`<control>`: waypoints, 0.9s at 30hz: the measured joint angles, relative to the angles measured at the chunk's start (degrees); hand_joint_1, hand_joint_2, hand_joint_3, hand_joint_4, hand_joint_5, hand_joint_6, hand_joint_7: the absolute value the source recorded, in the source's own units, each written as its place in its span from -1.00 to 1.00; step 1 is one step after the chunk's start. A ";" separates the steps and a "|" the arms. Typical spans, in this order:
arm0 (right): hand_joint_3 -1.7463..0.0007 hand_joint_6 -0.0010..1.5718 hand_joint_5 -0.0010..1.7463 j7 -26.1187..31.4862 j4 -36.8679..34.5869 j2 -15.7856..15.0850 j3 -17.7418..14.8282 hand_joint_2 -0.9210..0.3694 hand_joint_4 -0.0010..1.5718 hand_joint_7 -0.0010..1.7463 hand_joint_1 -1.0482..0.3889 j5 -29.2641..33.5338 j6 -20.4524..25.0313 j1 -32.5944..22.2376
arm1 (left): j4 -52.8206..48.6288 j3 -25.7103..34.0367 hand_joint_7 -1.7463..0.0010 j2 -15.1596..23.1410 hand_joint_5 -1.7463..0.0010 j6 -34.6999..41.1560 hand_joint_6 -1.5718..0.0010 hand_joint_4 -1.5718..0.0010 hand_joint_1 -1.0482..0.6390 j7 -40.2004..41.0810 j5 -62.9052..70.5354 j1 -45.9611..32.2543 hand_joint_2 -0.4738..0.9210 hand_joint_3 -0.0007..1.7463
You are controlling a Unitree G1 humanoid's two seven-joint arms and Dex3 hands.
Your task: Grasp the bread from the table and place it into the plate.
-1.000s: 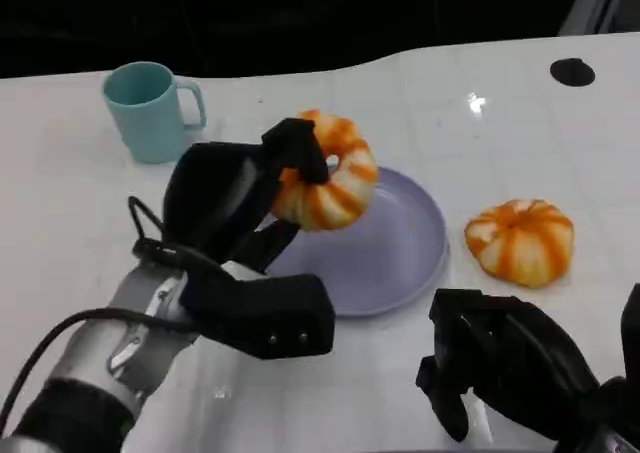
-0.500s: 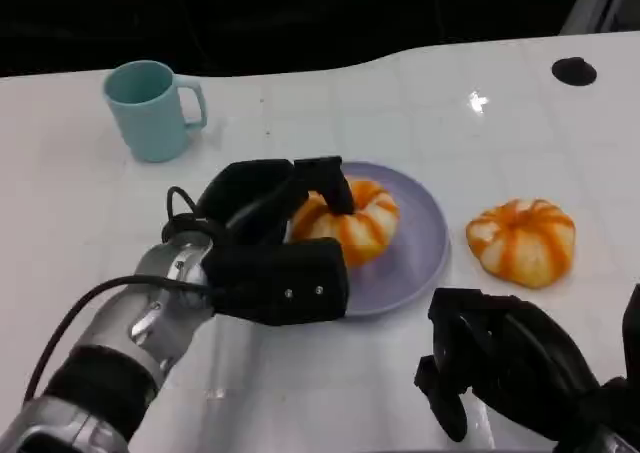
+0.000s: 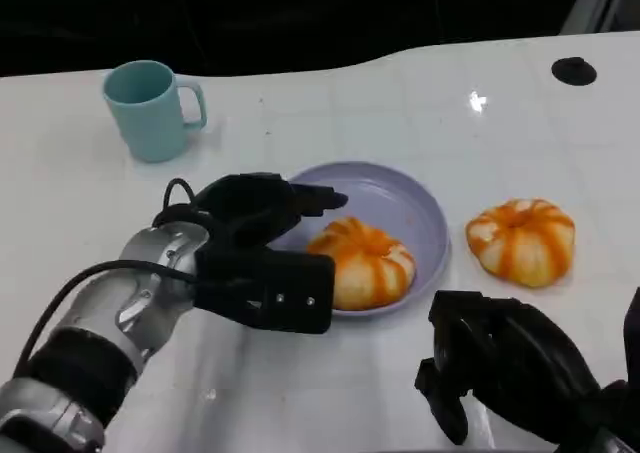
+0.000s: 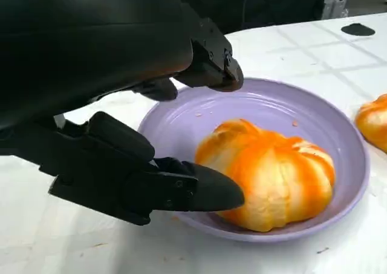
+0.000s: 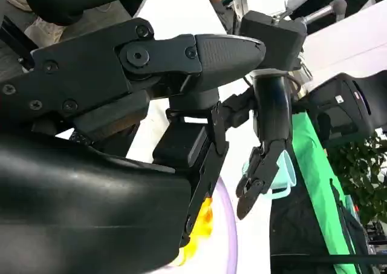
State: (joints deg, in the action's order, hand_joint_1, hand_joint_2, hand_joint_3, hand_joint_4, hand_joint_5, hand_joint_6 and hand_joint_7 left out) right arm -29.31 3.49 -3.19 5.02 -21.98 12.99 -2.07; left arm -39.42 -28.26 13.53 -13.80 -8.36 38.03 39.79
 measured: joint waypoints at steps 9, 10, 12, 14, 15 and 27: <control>0.58 0.40 0.87 0.00 0.22 0.00 -0.03 -1.00 0.62 0.78 -0.83 -0.02 0.02 -0.08 | 9.58 3.91 0.94 1.93 0.43 -0.53 0.51 0.78 -0.61 -0.86 -5.27 -4.57 1.00 -0.64; 0.58 0.40 0.87 0.00 0.24 -0.02 -0.02 -1.00 0.62 0.78 -0.83 -0.02 0.04 -0.09 | 10.60 4.78 0.94 1.97 0.41 -0.85 0.48 0.75 -0.59 -0.95 -6.54 -5.83 1.00 -0.66; 0.58 0.40 0.87 0.00 0.25 -0.03 -0.05 -1.00 0.63 0.78 -0.83 -0.04 0.05 -0.10 | 12.53 6.60 0.91 1.98 0.34 -1.67 0.41 0.68 -0.52 -0.97 -9.31 -8.40 1.00 -0.68; 0.59 0.41 0.88 -0.01 0.25 -0.02 -0.02 -1.00 0.63 0.78 -0.83 -0.04 0.11 -0.08 | 14.03 9.40 0.88 1.36 0.12 -3.51 0.31 0.65 -0.43 -1.18 -14.68 -11.50 1.00 -0.69; 0.59 0.41 0.88 0.00 0.24 -0.03 -0.05 -1.00 0.63 0.78 -0.83 -0.04 0.12 -0.08 | 14.74 10.85 0.86 0.77 0.03 -4.45 0.26 0.65 -0.40 -1.46 -17.66 -12.97 1.00 -0.70; 0.58 0.40 0.88 -0.02 0.24 -0.10 -0.01 -1.00 0.62 0.78 -0.82 0.03 0.20 -0.04 | 31.53 20.09 -0.77 -8.04 -0.96 0.06 0.51 0.44 -0.44 -7.86 -46.66 -32.21 1.00 -0.58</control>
State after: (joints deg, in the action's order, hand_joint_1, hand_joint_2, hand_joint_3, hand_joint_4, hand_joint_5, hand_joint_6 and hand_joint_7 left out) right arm -29.32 3.74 -3.28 5.01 -21.96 13.19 -2.11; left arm -7.90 -8.17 5.49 -13.74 -16.22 -8.63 7.58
